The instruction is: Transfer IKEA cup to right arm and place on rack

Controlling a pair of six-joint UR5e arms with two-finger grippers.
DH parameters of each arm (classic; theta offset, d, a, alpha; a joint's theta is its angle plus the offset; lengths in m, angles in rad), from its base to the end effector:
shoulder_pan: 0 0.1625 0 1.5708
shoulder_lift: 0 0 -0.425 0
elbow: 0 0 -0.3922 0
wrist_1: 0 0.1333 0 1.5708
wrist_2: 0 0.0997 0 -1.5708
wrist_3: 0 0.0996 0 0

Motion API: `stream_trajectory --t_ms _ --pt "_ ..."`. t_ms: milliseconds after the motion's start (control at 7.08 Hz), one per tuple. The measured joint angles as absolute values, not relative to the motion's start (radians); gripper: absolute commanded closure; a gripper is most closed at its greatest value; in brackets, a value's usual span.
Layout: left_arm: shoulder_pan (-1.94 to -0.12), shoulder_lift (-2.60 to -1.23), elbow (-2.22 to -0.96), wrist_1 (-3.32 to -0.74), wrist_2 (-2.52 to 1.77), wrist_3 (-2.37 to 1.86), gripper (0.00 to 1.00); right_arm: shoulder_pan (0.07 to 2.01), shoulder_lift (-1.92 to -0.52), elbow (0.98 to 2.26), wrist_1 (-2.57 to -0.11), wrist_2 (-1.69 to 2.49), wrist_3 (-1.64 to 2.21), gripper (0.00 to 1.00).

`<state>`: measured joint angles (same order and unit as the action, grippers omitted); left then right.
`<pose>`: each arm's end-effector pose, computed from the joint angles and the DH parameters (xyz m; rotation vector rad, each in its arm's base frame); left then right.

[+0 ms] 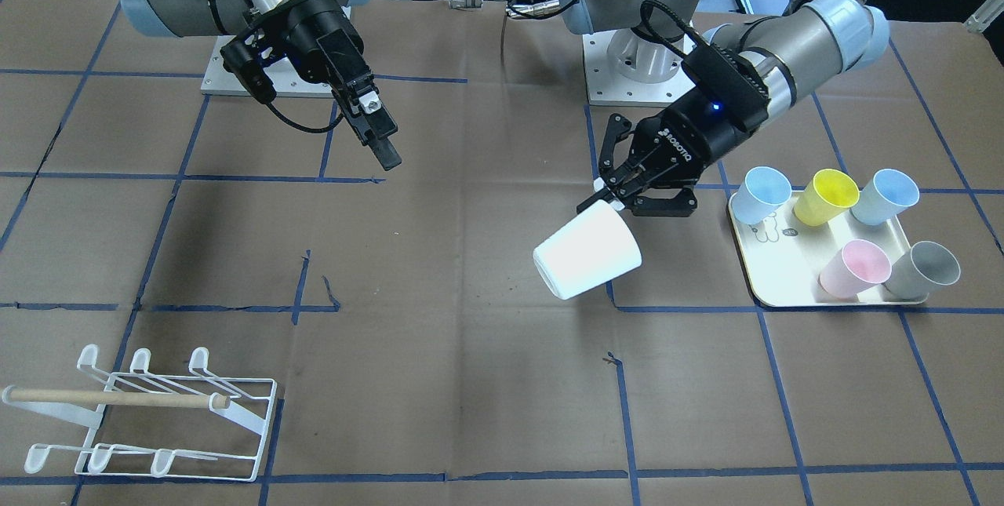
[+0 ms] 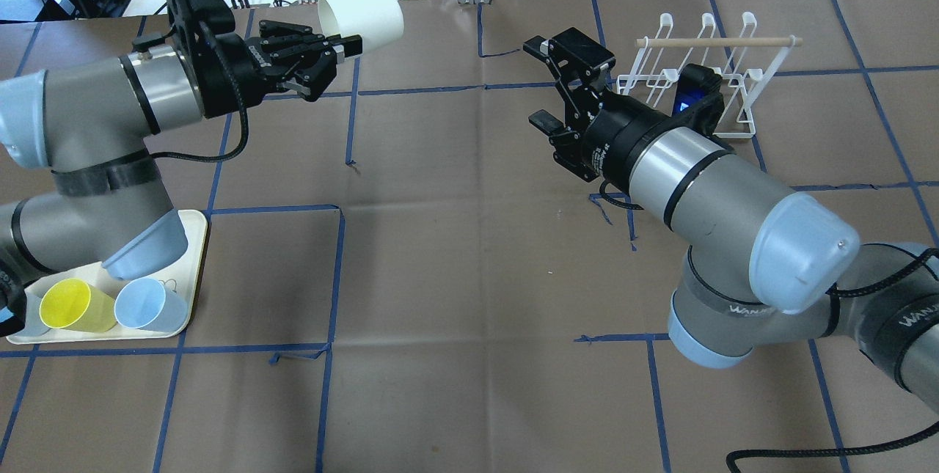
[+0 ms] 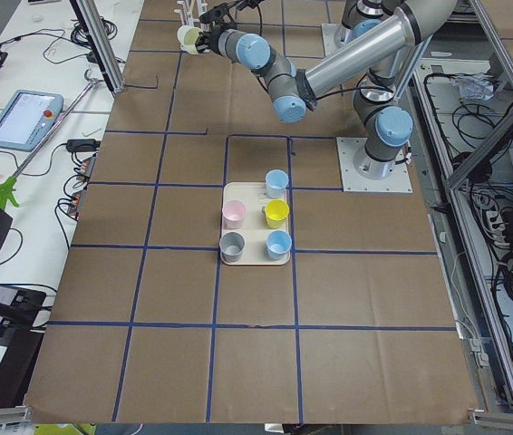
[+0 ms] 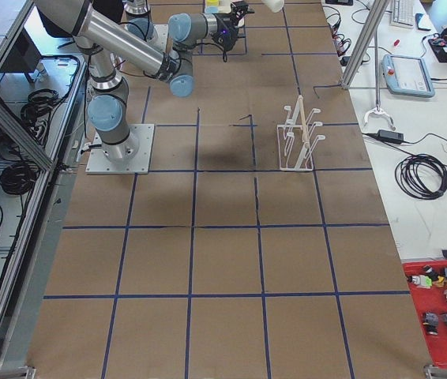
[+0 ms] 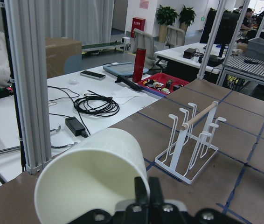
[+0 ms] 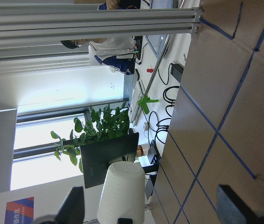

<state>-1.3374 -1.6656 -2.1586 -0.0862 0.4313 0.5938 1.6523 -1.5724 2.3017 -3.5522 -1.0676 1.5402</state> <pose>-0.1151 -0.4835 0.3809 -0.9085 -1.9029 1.3139 0.2138 -0.3897 0.3935 0.9804 1.6150 -0.5791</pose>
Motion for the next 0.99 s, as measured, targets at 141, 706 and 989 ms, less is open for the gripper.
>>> stream_trajectory --t_ms 141,706,989 --pt "-1.36 -1.663 -2.21 -0.015 0.415 0.577 0.98 1.654 -1.567 2.303 -3.562 -1.076 1.556 0.0" --pt "-1.421 -1.662 -2.248 0.046 0.417 0.548 0.97 1.714 -1.543 2.299 -3.557 -1.172 1.58 0.01" --pt "-1.422 -1.664 -2.248 0.047 0.417 0.542 0.96 1.751 -1.517 2.298 -3.557 -1.187 1.635 0.0"
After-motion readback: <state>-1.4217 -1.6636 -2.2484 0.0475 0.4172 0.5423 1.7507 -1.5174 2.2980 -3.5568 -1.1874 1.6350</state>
